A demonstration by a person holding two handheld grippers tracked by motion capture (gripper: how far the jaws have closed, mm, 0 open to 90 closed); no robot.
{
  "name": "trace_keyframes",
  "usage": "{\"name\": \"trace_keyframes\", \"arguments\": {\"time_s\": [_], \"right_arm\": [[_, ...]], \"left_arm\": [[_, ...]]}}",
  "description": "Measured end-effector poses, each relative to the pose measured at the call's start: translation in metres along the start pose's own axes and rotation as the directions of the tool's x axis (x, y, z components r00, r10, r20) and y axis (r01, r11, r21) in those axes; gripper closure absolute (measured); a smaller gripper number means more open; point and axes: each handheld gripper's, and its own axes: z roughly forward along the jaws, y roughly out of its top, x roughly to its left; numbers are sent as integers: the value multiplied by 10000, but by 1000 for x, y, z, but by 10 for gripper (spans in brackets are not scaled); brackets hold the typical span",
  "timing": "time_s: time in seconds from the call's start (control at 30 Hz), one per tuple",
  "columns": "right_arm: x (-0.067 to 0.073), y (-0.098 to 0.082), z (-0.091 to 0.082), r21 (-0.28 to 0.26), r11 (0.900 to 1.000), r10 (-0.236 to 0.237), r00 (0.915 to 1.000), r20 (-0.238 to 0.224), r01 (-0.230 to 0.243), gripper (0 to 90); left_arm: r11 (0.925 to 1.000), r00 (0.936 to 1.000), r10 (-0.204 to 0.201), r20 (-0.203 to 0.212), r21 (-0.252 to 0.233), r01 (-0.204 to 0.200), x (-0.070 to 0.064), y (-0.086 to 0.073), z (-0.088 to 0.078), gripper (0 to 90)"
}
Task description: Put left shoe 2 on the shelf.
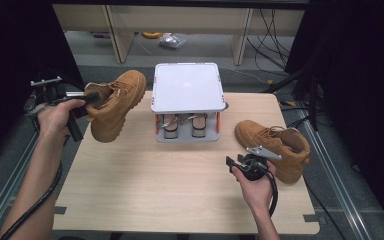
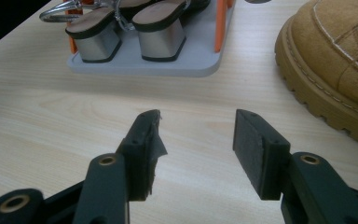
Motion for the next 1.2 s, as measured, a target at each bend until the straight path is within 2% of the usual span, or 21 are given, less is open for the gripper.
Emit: {"name": "trace_keyframes", "arguments": {"time_s": [0.2,0.43,0.6,0.7,0.73,0.77,0.8,0.83,0.97,1.0,1.03,1.07,1.2], "right_arm": [[0,0,0,11,10000,-5,10000,-6,5,517],[-1,0,1,-44,9999,-146,9999,-6,146,518],[0,-1,0,20,10000,-20,10000,-32,20,517],[0,0,-1,57,10000,2,9999,108,-3,517],[-4,1,-1,-83,9990,-434,9990,105,435,517],[-1,0,-1,-30,10000,-24,10000,32,24,517],[-1,0,-1,-35,10000,-12,10000,46,13,517],[-5,1,-1,-125,9992,-370,9993,28,370,517],[-5,1,-1,-120,9991,-397,9992,23,398,517],[-5,1,-1,-121,9992,-392,9992,-9,392,517],[0,0,-2,-3,9999,124,9999,13,-124,517],[-1,0,-1,-19,10000,-19,10000,10,19,517],[-1,0,-2,79,10000,2,9999,157,-3,517]], "left_arm": [[10000,10000,30,-88,1,-30,-3,4,1,825],[10000,10000,45,29,-17,-45,-4,8,1,824],[9999,10000,-4,16,-116,4,-7,12,2,824],[9999,10000,42,28,-148,-41,-8,14,3,824],[9999,10000,40,35,-163,-40,-8,15,3,824],[9999,10000,32,59,-165,-31,-9,15,3,824],[9999,10000,30,73,-162,-29,-9,15,3,824],[9999,10000,56,82,-153,-55,-9,15,4,824],[9999,10000,43,60,-131,-42,-11,16,7,824],[9999,10000,-17,60,-127,18,-12,16,8,824],[9999,10000,-15,56,-111,16,-12,16,8,824],[9999,10000,10,90,-107,-9,-12,16,9,824],[10000,9999,-36,121,-81,37,-14,18,9,824]]}}
